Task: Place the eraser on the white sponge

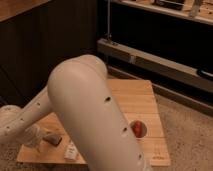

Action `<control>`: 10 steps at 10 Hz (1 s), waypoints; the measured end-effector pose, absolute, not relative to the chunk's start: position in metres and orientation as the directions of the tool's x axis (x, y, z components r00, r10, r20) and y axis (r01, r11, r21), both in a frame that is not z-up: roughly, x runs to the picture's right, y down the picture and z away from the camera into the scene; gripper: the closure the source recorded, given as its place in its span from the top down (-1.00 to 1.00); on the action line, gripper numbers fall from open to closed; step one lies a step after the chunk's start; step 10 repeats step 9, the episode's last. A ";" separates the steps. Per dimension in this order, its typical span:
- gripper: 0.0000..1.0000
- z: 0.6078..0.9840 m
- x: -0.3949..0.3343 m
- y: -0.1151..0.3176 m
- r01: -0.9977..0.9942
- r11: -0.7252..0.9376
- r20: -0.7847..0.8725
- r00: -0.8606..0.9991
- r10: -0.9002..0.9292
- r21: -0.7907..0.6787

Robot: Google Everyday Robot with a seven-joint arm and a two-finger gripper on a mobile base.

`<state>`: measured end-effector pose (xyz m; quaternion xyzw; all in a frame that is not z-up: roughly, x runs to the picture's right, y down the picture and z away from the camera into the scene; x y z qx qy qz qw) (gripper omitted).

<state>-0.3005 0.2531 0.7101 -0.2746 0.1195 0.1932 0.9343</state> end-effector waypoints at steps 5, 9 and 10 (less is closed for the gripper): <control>0.30 0.711 -0.290 0.235 -0.440 0.772 -0.270 0.897 0.351 -0.459; 0.30 0.731 -0.295 0.225 -0.434 0.776 -0.239 0.901 0.363 -0.457; 0.30 0.731 -0.295 0.225 -0.434 0.776 -0.239 0.901 0.363 -0.457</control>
